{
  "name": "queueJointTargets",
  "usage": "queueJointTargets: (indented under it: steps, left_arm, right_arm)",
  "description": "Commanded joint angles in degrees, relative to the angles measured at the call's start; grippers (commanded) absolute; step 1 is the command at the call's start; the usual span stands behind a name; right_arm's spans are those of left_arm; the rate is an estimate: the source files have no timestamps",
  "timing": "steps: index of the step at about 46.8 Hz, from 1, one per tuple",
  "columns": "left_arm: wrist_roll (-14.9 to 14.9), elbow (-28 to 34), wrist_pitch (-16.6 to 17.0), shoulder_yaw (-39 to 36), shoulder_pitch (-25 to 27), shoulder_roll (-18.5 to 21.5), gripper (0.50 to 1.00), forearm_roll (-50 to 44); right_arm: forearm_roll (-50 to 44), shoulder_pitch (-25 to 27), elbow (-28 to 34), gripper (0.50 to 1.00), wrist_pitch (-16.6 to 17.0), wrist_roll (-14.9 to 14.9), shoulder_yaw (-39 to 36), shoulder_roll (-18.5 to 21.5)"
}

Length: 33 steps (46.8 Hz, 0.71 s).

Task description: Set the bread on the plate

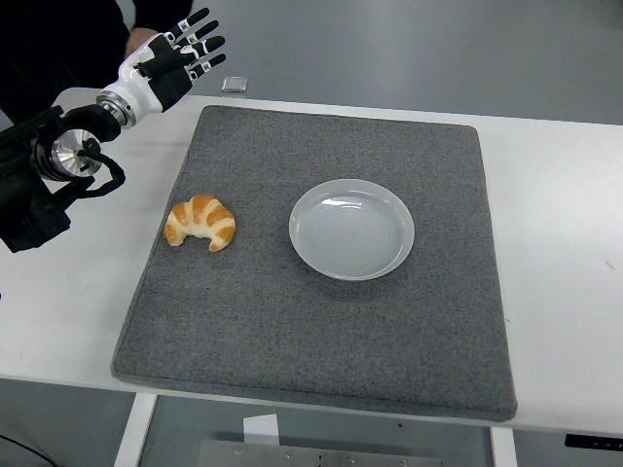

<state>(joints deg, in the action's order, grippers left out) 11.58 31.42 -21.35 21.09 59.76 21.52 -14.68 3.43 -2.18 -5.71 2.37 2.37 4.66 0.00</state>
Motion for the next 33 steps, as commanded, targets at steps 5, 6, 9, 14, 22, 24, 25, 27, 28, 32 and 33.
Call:
queueJointTargets:
  steps: [5,6,9,14,22,24,25,27,28,32,33]
  left_arm:
    - [0.0,0.1,0.0,0.0,0.0,0.1,0.996,0.0]
    - [0.0,0.1,0.0,0.0,0.0,0.1,0.996,0.0]
    - [0.0,0.2,0.0,0.0,0.0,0.1,0.996,0.0]
    - [0.0,0.1,0.1,0.7,0.2,0.0,0.996,-0.3]
    - [0.1,0.2,0.0,4.3,-0.1,0.2,0.996,-0.1]
    - [0.2,0.5,0.0,4.4,0.0,0.3,0.996,0.1]
    - [0.1,0.6,0.0,4.3,0.0,0.4,0.996,0.2]
    - [0.1,1.1,-0.2,4.0,0.1,0.4,0.996,0.3]
    - [0.2,1.4,-0.4,3.8,0.1,0.5,0.996,0.5]
    - [0.1,3.4,-0.6,3.5,0.2,2.0,0.996,3.9]
    - [0.2,4.0,-0.6,3.5,0.3,2.7,0.996,5.3]
  right_arm:
    - [0.0,0.0,0.0,0.952,0.0,0.0,0.0,0.0]
    - [0.0,0.0,0.0,0.952,0.0,0.0,0.0,0.0]
    - [0.0,0.1,0.0,0.952,0.0,0.0,0.0,0.0]
    - [0.0,0.0,0.0,0.952,0.0,0.0,0.0,0.0]
    - [0.0,0.0,0.0,0.952,0.0,0.0,0.0,0.0]
    - [-0.1,0.0,0.0,0.952,0.0,0.0,0.0,0.0]
    - [0.0,0.0,0.0,0.952,0.0,0.0,0.0,0.0]
    - [0.0,0.0,0.0,0.952,0.0,0.0,0.0,0.0]
    - [0.0,0.0,0.0,0.952,0.0,0.0,0.0,0.0]
    - [0.0,0.0,0.0,0.952,0.0,0.0,0.0,0.0]
    - [0.0,0.0,0.0,0.954,0.0,0.0,0.0,0.0]
